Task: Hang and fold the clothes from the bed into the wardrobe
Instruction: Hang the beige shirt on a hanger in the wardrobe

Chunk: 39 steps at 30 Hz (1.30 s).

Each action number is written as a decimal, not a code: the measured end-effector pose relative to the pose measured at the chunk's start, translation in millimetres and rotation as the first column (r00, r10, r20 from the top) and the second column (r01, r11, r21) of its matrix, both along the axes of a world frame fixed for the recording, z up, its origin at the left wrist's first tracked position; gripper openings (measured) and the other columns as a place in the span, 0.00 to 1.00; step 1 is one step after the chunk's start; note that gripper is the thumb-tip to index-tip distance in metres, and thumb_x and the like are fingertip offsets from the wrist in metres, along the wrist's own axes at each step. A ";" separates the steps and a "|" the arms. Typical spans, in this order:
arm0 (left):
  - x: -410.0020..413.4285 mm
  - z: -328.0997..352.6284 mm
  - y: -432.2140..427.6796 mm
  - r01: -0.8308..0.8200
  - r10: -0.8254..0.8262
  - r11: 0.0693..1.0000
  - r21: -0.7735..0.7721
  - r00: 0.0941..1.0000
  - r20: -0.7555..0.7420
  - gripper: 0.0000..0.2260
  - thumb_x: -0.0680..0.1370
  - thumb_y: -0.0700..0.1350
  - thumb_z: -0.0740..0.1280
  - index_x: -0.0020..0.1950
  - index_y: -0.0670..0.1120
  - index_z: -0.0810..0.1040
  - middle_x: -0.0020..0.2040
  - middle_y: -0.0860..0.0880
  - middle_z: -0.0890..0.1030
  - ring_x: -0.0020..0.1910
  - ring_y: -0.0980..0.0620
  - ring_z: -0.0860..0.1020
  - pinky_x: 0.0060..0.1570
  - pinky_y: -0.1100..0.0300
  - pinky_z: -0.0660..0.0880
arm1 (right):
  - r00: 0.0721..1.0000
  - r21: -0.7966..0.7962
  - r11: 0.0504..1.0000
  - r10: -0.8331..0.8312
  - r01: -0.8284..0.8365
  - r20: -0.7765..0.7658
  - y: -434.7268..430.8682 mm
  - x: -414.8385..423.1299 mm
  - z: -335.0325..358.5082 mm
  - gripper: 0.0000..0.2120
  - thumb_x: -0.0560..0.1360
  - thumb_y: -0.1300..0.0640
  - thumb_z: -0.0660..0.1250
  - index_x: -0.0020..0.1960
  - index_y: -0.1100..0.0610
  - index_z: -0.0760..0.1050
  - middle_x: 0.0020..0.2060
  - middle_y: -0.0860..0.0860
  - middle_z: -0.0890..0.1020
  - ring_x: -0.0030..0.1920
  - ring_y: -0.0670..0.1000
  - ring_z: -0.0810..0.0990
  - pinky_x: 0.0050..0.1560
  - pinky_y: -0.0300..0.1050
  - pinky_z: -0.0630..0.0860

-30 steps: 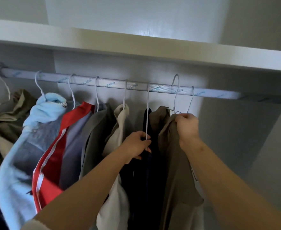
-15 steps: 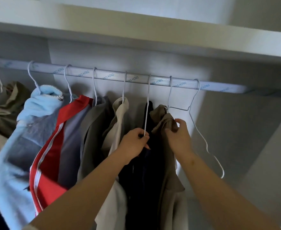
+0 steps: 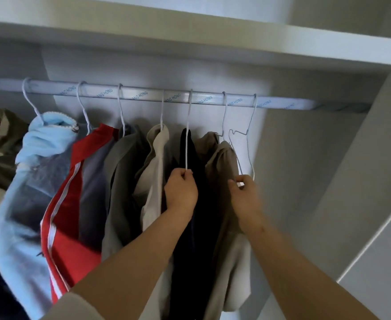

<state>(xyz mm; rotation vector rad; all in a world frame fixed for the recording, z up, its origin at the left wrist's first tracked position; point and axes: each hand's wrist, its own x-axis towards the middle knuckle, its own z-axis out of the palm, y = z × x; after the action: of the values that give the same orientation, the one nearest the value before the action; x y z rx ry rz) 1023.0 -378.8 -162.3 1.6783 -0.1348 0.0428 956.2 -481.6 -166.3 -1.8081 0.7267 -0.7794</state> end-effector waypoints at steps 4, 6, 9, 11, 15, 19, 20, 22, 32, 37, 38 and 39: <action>-2.7 1.9 2.5 0.041 -0.044 0.993 0.114 0.999 0.025 0.08 0.81 0.48 0.57 0.53 0.48 0.74 0.40 0.55 0.73 0.36 0.60 0.70 0.31 0.65 0.65 | 0.997 -0.015 0.998 0.055 -0.056 -0.058 21.1 -7.6 -5.3 0.07 0.78 0.56 0.61 0.53 0.57 0.73 0.40 0.50 0.75 0.38 0.46 0.72 0.34 0.32 0.67; -6.1 -2.1 10.9 0.074 -0.087 0.983 0.169 0.993 0.073 0.08 0.80 0.46 0.58 0.57 0.47 0.73 0.45 0.53 0.75 0.41 0.55 0.73 0.41 0.63 0.70 | 0.994 -0.004 0.997 0.080 -0.081 -0.073 34.3 -15.0 -15.4 0.06 0.78 0.57 0.61 0.52 0.58 0.73 0.36 0.47 0.74 0.34 0.42 0.72 0.28 0.26 0.66; -19.1 -13.8 29.0 0.131 -0.166 0.972 0.193 0.969 0.182 0.11 0.78 0.40 0.62 0.60 0.46 0.73 0.55 0.48 0.76 0.53 0.52 0.74 0.56 0.59 0.71 | 0.989 0.010 0.996 0.084 -0.084 -0.120 50.2 -28.2 -31.8 0.09 0.77 0.59 0.61 0.56 0.59 0.74 0.40 0.50 0.77 0.39 0.49 0.76 0.39 0.36 0.72; -32.6 -24.6 42.9 0.176 -0.216 0.965 0.193 0.952 0.216 0.16 0.76 0.37 0.64 0.63 0.47 0.71 0.59 0.50 0.74 0.59 0.52 0.73 0.63 0.59 0.68 | 0.987 0.021 0.997 0.082 -0.080 -0.141 59.7 -37.2 -42.4 0.12 0.75 0.60 0.62 0.59 0.59 0.72 0.46 0.53 0.79 0.46 0.53 0.79 0.46 0.46 0.76; -66.9 -57.2 74.2 0.251 -0.261 0.958 0.136 0.964 0.059 0.24 0.76 0.38 0.65 0.71 0.49 0.64 0.57 0.56 0.71 0.55 0.59 0.71 0.57 0.65 0.67 | 0.993 0.188 0.979 0.097 -0.084 -0.061 83.6 -66.8 -72.4 0.19 0.71 0.61 0.65 0.60 0.51 0.67 0.46 0.47 0.78 0.43 0.47 0.79 0.41 0.41 0.75; -118.8 -96.1 100.2 0.281 -0.257 0.953 0.114 0.948 -0.189 0.11 0.77 0.39 0.65 0.57 0.49 0.74 0.51 0.51 0.77 0.45 0.56 0.76 0.45 0.68 0.71 | 0.991 0.330 0.943 0.074 -0.035 -0.108 107.4 -121.1 -108.0 0.22 0.72 0.61 0.64 0.64 0.50 0.65 0.53 0.45 0.75 0.49 0.45 0.76 0.47 0.39 0.71; -134.0 -103.1 104.0 0.310 -0.273 0.944 0.118 0.928 -0.253 0.08 0.77 0.40 0.64 0.55 0.49 0.75 0.50 0.50 0.78 0.45 0.54 0.77 0.46 0.64 0.73 | 0.988 0.376 0.926 0.073 -0.016 -0.138 112.0 -137.8 -116.9 0.23 0.73 0.61 0.64 0.66 0.52 0.64 0.58 0.48 0.73 0.54 0.48 0.75 0.51 0.40 0.70; -167.7 -112.5 110.4 0.372 -0.307 0.921 0.115 0.876 -0.373 0.06 0.78 0.41 0.61 0.51 0.49 0.76 0.47 0.49 0.80 0.44 0.52 0.78 0.45 0.60 0.74 | 0.974 0.457 0.889 0.070 0.037 -0.215 118.9 -176.3 -130.9 0.24 0.74 0.60 0.64 0.69 0.53 0.63 0.59 0.50 0.70 0.55 0.49 0.71 0.53 0.41 0.67; -348.1 -172.9 137.1 0.624 -0.395 0.780 0.049 0.551 -0.735 0.06 0.79 0.42 0.60 0.43 0.48 0.73 0.38 0.50 0.76 0.34 0.55 0.74 0.34 0.62 0.68 | 0.908 0.662 0.682 -0.009 0.312 -0.419 163.4 -412.8 -195.5 0.10 0.73 0.64 0.61 0.35 0.55 0.67 0.29 0.50 0.71 0.27 0.48 0.63 0.29 0.39 0.59; -415.6 -178.0 144.9 0.769 -0.452 0.626 0.129 0.493 -0.743 0.07 0.77 0.39 0.59 0.40 0.47 0.71 0.37 0.49 0.75 0.35 0.51 0.73 0.33 0.61 0.63 | 0.871 0.662 0.579 -0.210 0.476 -0.443 196.7 -509.7 -192.3 0.06 0.74 0.63 0.60 0.39 0.57 0.71 0.32 0.52 0.75 0.29 0.49 0.68 0.30 0.38 0.62; -428.6 -176.9 143.9 0.796 -0.478 0.589 0.138 0.481 -0.735 0.07 0.77 0.39 0.60 0.40 0.47 0.71 0.37 0.49 0.76 0.35 0.51 0.74 0.33 0.62 0.64 | 0.866 0.667 0.555 -0.261 0.496 -0.427 204.4 -525.5 -190.4 0.06 0.75 0.62 0.60 0.40 0.57 0.72 0.33 0.52 0.75 0.30 0.49 0.69 0.30 0.38 0.63; -442.6 -175.0 143.8 0.824 -0.504 0.547 0.150 0.467 -0.726 0.06 0.77 0.40 0.60 0.41 0.47 0.72 0.38 0.49 0.76 0.35 0.52 0.75 0.34 0.62 0.66 | 0.856 0.669 0.534 -0.314 0.518 -0.412 213.0 -540.9 -189.3 0.06 0.76 0.62 0.60 0.40 0.57 0.72 0.34 0.52 0.75 0.30 0.50 0.70 0.31 0.38 0.63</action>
<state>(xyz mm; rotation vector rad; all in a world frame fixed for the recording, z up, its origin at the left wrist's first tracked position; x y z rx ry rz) 580.3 -235.0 -337.3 1.9271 -0.3615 -1.2904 415.4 -268.6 -355.5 -0.9300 1.4533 -0.4166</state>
